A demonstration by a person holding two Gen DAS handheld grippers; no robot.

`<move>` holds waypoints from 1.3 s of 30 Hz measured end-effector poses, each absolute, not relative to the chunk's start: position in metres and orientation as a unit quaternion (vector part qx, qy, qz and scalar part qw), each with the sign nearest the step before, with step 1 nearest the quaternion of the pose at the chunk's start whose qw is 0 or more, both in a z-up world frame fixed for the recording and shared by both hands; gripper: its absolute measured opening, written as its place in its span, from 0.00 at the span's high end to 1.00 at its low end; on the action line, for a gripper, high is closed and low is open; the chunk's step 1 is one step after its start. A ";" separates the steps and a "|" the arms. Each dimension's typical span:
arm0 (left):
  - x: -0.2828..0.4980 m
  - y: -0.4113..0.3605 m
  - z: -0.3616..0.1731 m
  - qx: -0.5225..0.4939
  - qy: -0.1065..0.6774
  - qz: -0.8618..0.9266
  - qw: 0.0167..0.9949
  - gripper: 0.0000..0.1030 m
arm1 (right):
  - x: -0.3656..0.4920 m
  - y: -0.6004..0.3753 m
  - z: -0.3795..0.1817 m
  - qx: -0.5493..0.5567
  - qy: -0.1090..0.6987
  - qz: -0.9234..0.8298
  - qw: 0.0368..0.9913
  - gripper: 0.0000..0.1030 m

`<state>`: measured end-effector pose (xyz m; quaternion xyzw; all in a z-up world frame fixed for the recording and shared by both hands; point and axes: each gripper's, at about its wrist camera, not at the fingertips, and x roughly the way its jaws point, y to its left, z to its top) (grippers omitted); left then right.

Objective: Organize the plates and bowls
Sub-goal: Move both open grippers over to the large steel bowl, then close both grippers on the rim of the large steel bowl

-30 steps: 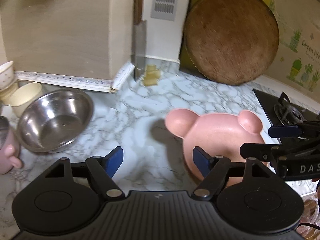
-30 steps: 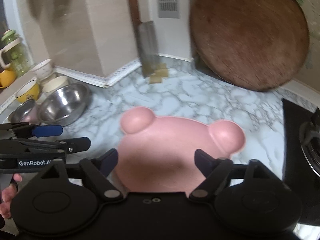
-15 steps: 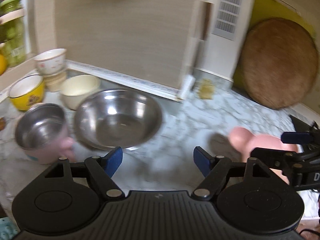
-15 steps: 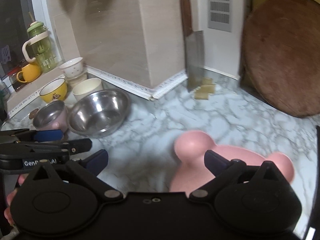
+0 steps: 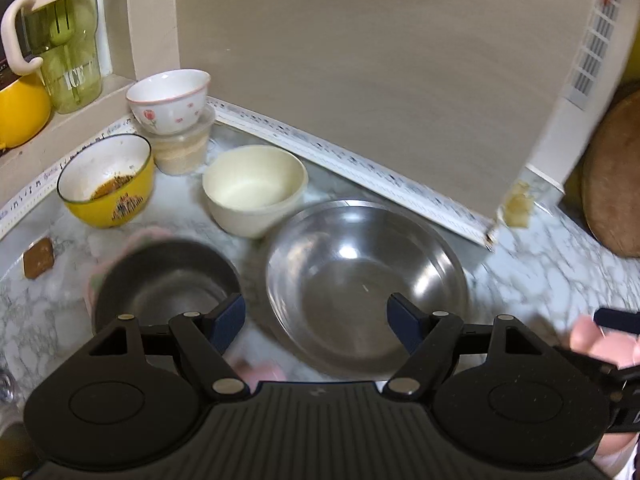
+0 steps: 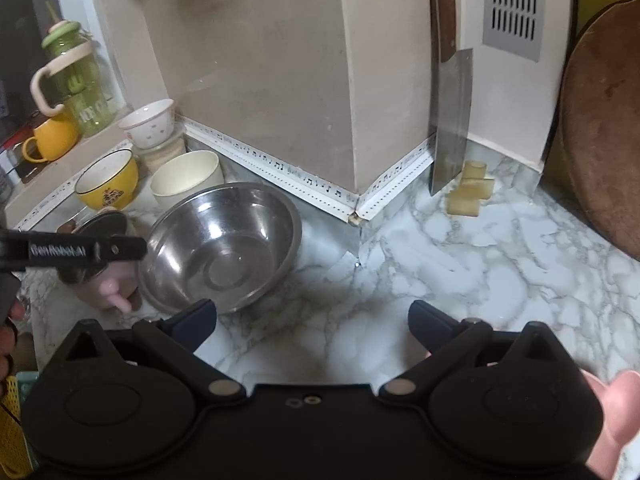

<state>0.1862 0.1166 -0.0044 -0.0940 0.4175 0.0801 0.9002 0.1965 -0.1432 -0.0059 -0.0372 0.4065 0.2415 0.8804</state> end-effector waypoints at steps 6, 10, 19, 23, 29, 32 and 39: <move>0.233 0.152 -0.005 -0.126 0.450 0.096 0.879 0.25 | 0.229 -0.126 -0.014 -0.019 0.426 0.218 0.878 0.01; 0.255 0.165 -0.018 -0.146 0.470 0.104 0.864 0.25 | 0.248 -0.114 -0.022 -0.012 0.444 0.211 0.871 0.06; 0.281 0.166 -0.031 -0.133 0.481 0.109 0.860 0.26 | 0.271 -0.091 -0.038 -0.024 0.464 0.202 0.862 0.17; 0.287 0.162 -0.036 -0.116 0.489 0.100 0.859 0.36 | 0.276 -0.084 -0.044 -0.023 0.471 0.206 0.857 0.24; 0.294 0.158 -0.043 -0.098 0.504 0.091 0.853 0.46 | 0.282 -0.078 -0.050 -0.019 0.483 0.215 0.848 0.31; 0.296 0.158 -0.050 -0.100 0.514 0.087 0.847 0.52 | 0.285 -0.077 -0.053 -0.015 0.489 0.218 0.844 0.40; 0.293 0.154 -0.064 -0.091 0.527 0.092 0.840 0.67 | 0.284 -0.073 -0.057 -0.021 0.496 0.222 0.839 0.51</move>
